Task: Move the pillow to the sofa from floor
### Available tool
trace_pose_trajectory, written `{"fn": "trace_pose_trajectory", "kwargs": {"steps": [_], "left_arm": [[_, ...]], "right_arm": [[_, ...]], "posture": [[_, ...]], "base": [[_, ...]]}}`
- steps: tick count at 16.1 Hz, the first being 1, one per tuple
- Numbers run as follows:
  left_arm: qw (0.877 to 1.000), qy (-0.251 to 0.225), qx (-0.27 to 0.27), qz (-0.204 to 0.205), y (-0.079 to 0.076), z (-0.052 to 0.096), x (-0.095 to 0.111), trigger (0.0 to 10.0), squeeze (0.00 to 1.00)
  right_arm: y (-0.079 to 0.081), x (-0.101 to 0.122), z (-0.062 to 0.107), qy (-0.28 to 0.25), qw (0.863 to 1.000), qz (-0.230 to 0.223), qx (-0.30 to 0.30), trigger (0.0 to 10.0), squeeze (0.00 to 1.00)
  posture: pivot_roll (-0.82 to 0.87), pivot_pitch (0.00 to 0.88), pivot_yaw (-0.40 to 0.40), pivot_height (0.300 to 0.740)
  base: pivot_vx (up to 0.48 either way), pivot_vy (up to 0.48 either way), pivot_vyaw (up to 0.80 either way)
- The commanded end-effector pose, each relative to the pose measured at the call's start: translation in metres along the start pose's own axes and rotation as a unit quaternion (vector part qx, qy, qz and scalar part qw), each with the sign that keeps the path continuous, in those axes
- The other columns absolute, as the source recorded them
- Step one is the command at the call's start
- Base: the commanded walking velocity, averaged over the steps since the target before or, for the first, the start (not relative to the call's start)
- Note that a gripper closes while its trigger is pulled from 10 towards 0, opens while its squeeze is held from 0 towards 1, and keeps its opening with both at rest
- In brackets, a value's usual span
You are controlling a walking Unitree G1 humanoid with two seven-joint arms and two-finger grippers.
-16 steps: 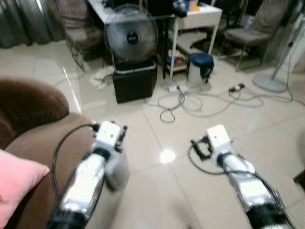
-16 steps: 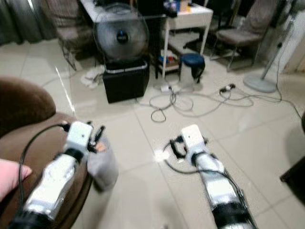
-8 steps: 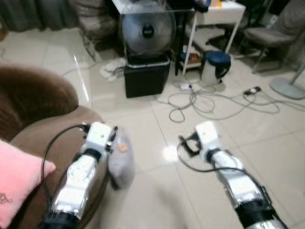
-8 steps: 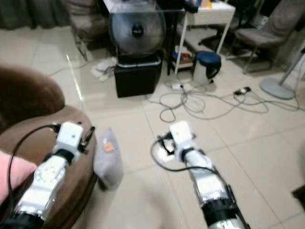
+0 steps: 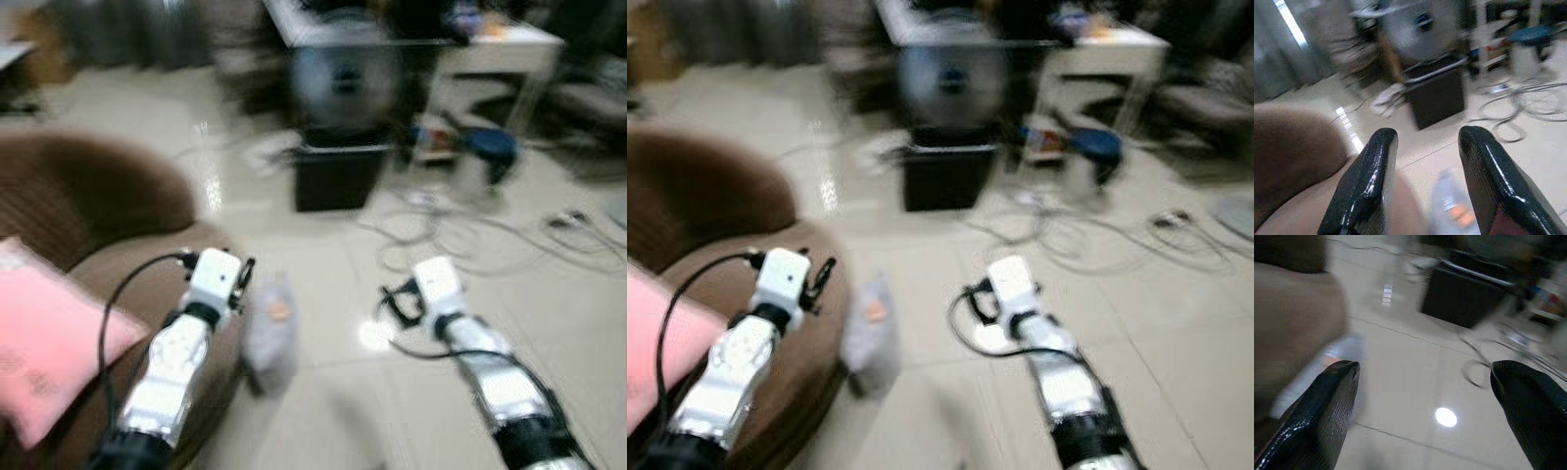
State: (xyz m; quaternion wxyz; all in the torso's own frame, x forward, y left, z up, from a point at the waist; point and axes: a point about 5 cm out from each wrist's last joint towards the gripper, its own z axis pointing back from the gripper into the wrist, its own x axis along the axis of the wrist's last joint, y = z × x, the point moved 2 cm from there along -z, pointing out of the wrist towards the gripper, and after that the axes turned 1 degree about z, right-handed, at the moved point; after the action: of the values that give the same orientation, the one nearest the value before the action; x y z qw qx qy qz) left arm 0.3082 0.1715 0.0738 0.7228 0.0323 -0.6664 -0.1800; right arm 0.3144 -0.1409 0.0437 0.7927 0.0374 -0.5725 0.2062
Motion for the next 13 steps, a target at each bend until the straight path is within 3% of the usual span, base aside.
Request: {"fn": "trace_pose_trajectory", "kwargs": {"steps": [1, 8, 13], "left_arm": [[1.0, -0.005, -0.006, 0.001, -0.0029, -0.0023, 0.0035, 10.0, 0.0], [1.0, -0.006, -0.01, -0.001, -0.0036, -0.0032, 0.0041, 10.0, 0.0], [1.0, -0.005, -0.013, -0.002, -0.004, -0.0039, 0.0042, 10.0, 0.0]], "right_arm": [[-0.0103, -0.0021, 0.0029, 0.003, 1.0, 0.003, -0.017, 10.0, 0.0], [-0.0133, -0.0058, 0.0031, 0.008, 1.0, -0.016, -0.024, 10.0, 0.0], [-0.0133, -0.008, 0.0035, 0.01, 0.999, -0.022, -0.027, 10.0, 0.0]], "posture": [[0.07, 0.0, 0.01, 0.74], [0.07, 0.0, 0.012, 0.74], [0.07, 0.0, 0.017, 0.74]], "base": [[0.311, 0.0, 0.0], [0.311, 0.0, 0.0], [0.314, 0.0, -0.74]]}}
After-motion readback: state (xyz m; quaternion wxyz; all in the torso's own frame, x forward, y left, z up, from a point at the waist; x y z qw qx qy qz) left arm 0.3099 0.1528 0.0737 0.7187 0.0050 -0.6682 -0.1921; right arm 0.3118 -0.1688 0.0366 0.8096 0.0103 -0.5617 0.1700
